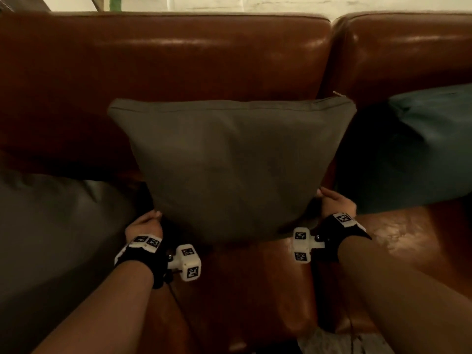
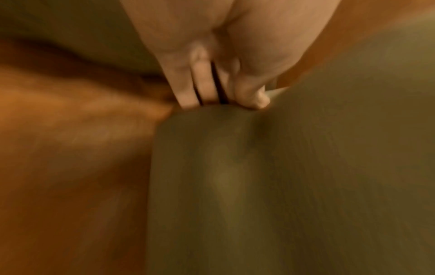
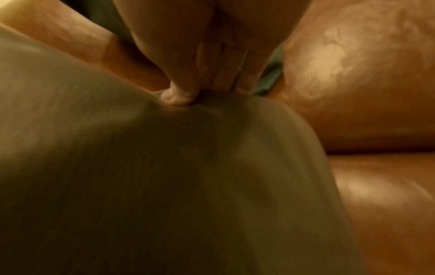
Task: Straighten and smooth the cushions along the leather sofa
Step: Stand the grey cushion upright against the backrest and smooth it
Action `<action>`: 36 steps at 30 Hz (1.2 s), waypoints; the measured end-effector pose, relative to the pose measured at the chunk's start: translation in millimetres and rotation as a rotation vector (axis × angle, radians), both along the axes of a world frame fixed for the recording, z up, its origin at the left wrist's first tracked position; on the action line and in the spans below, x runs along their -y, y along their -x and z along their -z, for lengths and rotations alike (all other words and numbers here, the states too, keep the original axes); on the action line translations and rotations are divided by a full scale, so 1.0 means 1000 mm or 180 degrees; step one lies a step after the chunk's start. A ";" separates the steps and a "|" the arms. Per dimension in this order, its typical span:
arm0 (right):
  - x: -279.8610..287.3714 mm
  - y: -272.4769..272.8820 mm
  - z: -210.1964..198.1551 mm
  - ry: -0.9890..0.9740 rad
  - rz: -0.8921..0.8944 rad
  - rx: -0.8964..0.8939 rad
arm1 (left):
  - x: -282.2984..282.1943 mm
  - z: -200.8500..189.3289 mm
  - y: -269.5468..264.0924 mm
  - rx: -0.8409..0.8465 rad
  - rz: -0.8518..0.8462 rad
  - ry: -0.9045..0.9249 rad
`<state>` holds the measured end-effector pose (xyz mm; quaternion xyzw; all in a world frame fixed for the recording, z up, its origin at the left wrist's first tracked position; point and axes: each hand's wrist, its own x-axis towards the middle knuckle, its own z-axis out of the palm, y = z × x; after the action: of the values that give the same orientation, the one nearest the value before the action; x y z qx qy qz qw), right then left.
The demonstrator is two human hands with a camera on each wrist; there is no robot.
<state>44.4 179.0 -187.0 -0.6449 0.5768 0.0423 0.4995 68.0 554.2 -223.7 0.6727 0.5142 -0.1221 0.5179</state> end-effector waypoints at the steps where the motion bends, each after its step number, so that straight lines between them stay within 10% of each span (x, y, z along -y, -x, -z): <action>1: 0.004 0.001 0.000 0.0036 0.0004 0.0046 | -0.005 0.003 -0.001 0.0062 -0.0059 -0.0025; 11: -0.002 0.035 0.035 -0.0353 -0.1050 -0.0576 | 0.023 0.004 0.036 -0.0152 0.0554 -0.0199; 32: 0.031 0.037 0.041 0.0384 -0.0934 -0.0173 | 0.013 -0.004 0.024 -0.0562 0.1354 -0.0996; 36: 0.022 0.021 -0.055 0.1684 -0.0620 0.1384 | 0.037 -0.071 0.033 0.1005 0.1440 -0.1553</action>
<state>23.6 157.4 -132.1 -0.7978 0.3839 -0.1993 0.4200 35.2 516.9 -152.7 0.8836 0.2802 -0.0021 0.3751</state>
